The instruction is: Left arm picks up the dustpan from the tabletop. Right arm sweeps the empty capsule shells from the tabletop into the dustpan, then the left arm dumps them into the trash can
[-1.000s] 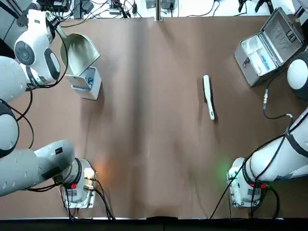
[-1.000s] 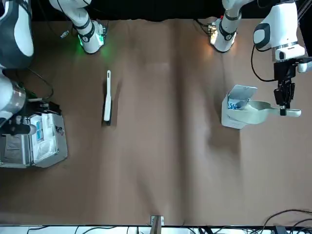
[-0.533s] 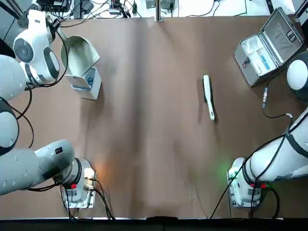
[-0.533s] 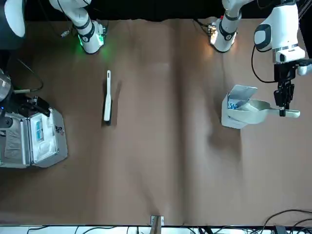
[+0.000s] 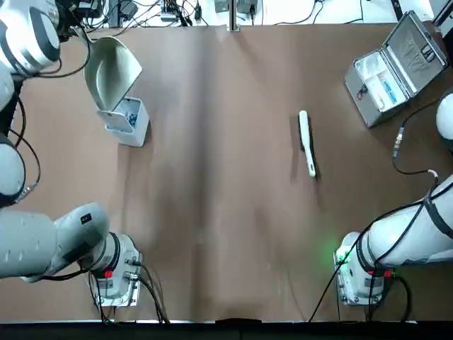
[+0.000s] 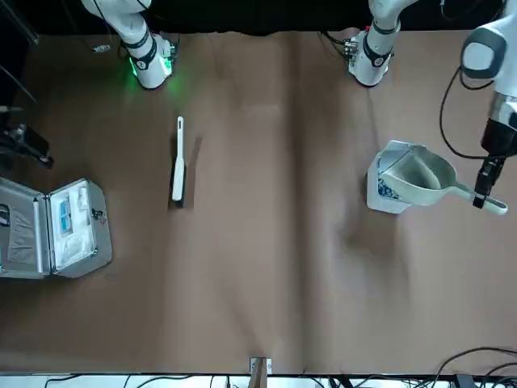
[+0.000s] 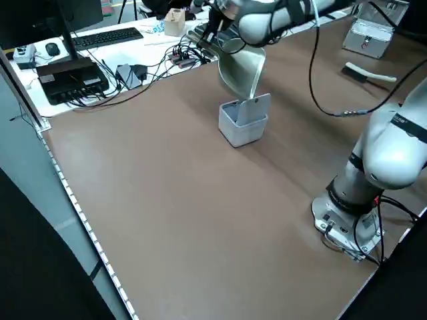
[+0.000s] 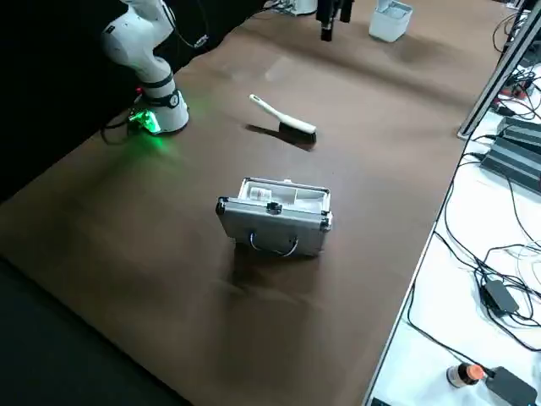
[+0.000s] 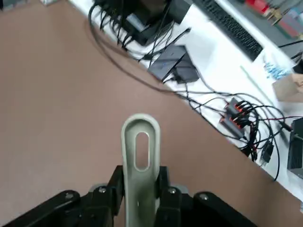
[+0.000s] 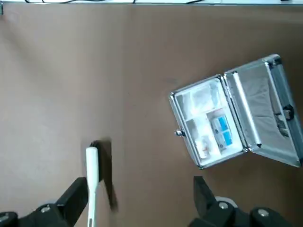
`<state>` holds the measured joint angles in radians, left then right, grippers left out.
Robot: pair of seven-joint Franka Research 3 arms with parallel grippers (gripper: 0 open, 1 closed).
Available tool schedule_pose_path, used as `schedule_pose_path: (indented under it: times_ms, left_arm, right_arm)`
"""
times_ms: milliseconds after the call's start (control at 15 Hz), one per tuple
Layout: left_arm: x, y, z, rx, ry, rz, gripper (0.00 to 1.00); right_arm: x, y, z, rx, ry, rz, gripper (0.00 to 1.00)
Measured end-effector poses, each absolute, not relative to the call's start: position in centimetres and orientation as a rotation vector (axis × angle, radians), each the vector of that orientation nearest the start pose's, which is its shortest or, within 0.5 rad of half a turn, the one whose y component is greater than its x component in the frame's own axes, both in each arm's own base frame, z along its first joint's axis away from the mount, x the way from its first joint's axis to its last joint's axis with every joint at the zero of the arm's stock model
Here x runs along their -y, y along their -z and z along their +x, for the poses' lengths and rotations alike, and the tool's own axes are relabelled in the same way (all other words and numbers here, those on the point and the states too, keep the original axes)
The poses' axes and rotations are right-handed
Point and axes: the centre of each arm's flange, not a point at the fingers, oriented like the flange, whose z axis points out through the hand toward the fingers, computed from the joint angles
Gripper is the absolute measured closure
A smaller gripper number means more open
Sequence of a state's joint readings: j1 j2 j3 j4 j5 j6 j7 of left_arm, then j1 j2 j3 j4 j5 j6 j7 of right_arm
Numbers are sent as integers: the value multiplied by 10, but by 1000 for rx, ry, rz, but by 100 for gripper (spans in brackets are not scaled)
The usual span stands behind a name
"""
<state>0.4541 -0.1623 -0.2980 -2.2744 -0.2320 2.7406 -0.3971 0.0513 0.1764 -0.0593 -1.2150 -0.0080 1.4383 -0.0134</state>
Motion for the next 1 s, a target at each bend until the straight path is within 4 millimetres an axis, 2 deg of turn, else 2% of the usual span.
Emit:
schedule_pose_path:
  times_ms: [200,333,667,867,1000]
  left_arm:
    - [-110,-495,552,1240,810,-3003,67]
    - [-122,-504,569,1327,694,-3022,67]
    - [-131,-530,614,1486,555,-2976,67]
    - [-143,-530,634,1584,447,-2922,67]
    - [-158,-522,645,1683,402,-2859,67]
  right_arm:
    - [8,-672,580,9,130,-3154,1]
    - [8,-670,568,9,126,-3152,1]
    - [11,-684,556,-12,161,-3150,1]
    - [19,-682,555,-62,156,-3149,1]
    - [21,-681,555,-70,154,-3150,1]
